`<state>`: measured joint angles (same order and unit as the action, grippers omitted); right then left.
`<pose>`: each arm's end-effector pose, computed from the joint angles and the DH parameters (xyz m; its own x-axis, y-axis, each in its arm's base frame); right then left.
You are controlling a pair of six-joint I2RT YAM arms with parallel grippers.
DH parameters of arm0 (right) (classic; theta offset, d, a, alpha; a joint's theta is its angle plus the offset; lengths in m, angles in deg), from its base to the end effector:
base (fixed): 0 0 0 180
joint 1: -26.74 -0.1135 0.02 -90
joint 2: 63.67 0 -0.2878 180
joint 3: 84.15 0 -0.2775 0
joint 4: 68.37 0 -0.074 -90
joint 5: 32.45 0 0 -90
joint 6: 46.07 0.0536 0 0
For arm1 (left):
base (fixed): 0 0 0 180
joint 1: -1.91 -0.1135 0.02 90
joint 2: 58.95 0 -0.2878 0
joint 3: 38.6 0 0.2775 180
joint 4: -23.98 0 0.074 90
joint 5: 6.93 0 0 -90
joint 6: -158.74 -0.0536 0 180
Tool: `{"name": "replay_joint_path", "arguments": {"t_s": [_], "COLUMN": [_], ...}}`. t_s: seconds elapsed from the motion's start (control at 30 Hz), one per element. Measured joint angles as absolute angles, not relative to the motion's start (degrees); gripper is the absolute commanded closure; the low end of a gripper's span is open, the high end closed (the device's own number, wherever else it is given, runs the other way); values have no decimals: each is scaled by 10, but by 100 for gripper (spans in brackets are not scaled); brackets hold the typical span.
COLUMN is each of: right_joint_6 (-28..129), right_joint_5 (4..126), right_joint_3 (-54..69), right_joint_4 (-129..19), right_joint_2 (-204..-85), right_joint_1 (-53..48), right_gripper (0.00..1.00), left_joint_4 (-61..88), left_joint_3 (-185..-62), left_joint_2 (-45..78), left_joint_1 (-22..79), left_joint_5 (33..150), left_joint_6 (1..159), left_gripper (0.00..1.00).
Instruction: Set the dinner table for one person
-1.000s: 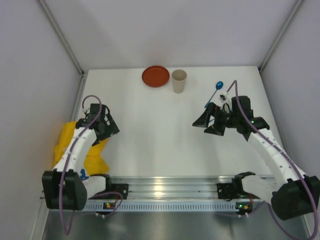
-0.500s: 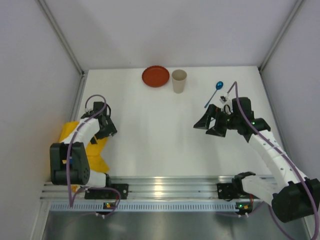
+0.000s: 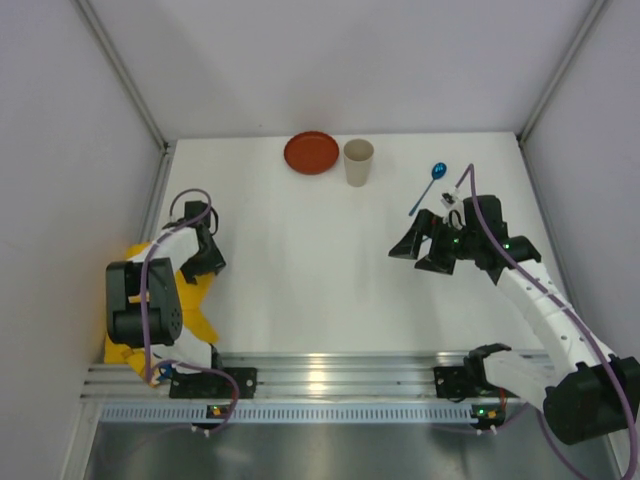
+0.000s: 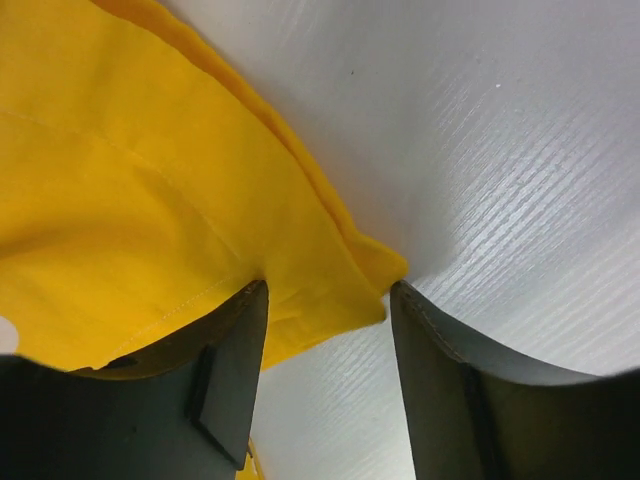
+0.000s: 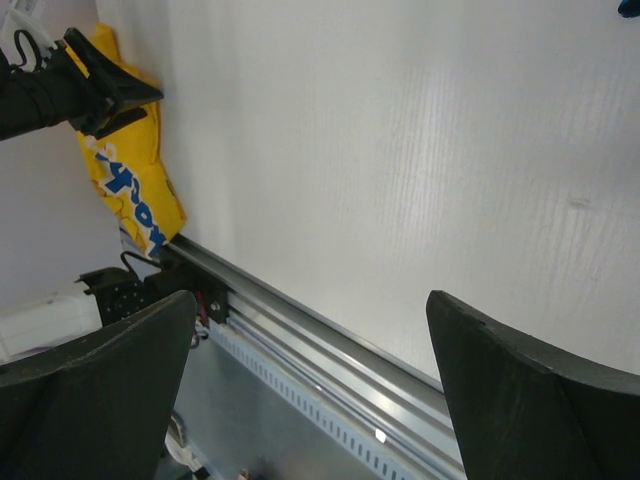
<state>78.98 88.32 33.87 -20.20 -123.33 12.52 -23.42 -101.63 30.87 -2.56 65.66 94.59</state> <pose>0.2216 0.0844 0.2870 -0.8890 0.2838 -0.3594 -0.0561 0.7114 0.7005 0.2987 0.0394 0.1558 -0.7954 -0.4795 -0.3707 -0.5583 0.8177 0.1403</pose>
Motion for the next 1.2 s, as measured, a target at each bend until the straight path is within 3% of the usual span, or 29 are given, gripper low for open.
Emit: {"name": "replay_joint_path", "arguments": {"t_s": [0.07, 0.1, 0.2, 0.53, 0.9, 0.93, 0.97, 1.0, 1.07, 1.1, 1.2], "right_joint_6": [790, 790, 789, 779, 730, 724, 718, 712, 703, 699, 693], "right_joint_5": [881, 880, 876, 861, 827, 823, 820, 816, 812, 811, 816], "right_joint_3": [339, 339, 339, 338, 337, 337, 337, 336, 332, 330, 325], "right_joint_4": [-202, -202, -202, -193, -160, -155, -149, -142, -132, -127, -126], "right_joint_2": [-1234, -1234, -1234, -1234, -1234, -1234, -1234, -1234, -1235, -1235, -1235], "right_joint_1": [125, 125, 125, 125, 125, 125, 125, 125, 125, 125, 125], "right_gripper": [0, 0, 0, 0, 0, 0, 0, 0, 0, 0, 0], "left_joint_4": [-229, -226, -220, -244, -247, -245, -246, -249, -238, -232, -205], "left_joint_3": [-1018, -1020, -1022, -1057, -1252, -1275, -1298, -1330, -1380, -1401, -1425], "left_joint_2": [313, 316, 324, 335, 450, 475, 499, 528, 575, 595, 613], "left_joint_1": [-26, -28, -42, -51, 265, 288, 307, 326, 354, 367, 391], "left_joint_5": [656, 656, 657, 716, 846, 859, 868, 882, 910, 925, 961], "left_joint_6": [944, 943, 938, 941, 1159, 1179, 1194, 1209, 1232, 1244, 1276], "left_gripper": [56, 72, 100, 100, 100, 97, 84, 49, 12, 2, 2]}}
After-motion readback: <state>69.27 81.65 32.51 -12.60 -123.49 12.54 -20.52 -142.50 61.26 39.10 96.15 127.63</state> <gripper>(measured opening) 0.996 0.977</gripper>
